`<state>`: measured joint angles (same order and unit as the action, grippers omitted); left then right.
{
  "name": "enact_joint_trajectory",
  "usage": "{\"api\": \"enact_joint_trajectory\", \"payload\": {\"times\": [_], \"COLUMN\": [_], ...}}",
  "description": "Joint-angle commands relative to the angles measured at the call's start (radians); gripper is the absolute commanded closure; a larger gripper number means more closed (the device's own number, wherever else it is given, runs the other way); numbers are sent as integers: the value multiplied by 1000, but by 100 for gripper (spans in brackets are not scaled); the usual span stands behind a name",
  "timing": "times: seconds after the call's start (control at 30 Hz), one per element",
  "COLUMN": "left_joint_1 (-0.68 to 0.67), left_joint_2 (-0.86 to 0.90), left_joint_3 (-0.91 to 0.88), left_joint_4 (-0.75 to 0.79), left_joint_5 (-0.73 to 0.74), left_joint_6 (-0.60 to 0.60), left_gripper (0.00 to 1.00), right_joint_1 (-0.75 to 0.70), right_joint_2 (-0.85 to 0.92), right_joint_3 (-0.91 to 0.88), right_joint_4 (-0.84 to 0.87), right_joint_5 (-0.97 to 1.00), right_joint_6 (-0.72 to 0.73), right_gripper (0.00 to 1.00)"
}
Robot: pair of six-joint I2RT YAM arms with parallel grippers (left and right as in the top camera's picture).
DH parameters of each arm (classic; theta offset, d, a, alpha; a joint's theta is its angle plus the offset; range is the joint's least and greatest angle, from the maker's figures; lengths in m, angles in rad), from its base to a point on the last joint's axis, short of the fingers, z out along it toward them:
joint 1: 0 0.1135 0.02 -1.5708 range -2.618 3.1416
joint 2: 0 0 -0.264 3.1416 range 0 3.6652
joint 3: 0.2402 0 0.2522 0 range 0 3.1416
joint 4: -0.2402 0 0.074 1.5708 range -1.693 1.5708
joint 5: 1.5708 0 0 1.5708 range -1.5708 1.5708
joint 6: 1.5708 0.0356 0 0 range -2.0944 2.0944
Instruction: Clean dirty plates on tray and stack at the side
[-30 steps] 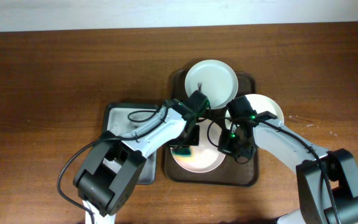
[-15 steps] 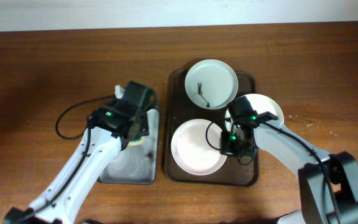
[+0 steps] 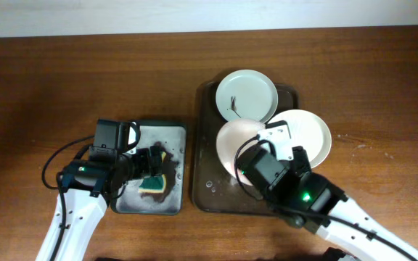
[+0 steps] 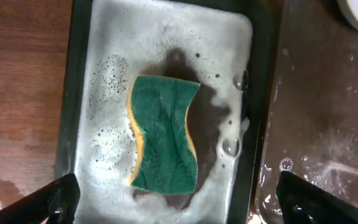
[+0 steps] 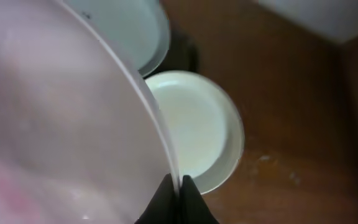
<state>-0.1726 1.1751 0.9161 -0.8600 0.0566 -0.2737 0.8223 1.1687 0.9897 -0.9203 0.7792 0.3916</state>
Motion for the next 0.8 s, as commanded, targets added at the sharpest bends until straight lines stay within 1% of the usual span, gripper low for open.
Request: {"api": "enact_joint_trajectory", "payload": {"times": [0.0, 0.03, 0.13, 0.2, 0.27, 0.37, 0.77], "left_joint_1": [2, 2, 2, 2, 2, 2, 2], "left_joint_2": [-8, -8, -8, -8, -8, -8, -8], "left_joint_3": [6, 6, 6, 6, 6, 6, 6], "left_joint_4": [-5, -5, -5, -5, -5, -5, -5], "left_joint_5": [7, 6, 7, 7, 7, 7, 7], "left_joint_6": [6, 7, 7, 7, 6, 7, 6], "left_gripper": [0, 0, 1, 1, 1, 0, 1], "right_joint_1": [103, 124, 195, 235, 283, 351, 356], "right_joint_2": [-5, -5, -5, -5, -5, -5, -5], "right_joint_3": [26, 26, 26, 26, 26, 26, 26], "right_joint_4": [-19, -19, -19, -19, -18, -19, -19], "right_joint_5": [281, 322, 368, 451, 521, 595, 594], "right_joint_6": [16, 5, -21, -26, -92, -108, -108], "right_gripper": [96, 96, 96, 96, 96, 96, 96]}}
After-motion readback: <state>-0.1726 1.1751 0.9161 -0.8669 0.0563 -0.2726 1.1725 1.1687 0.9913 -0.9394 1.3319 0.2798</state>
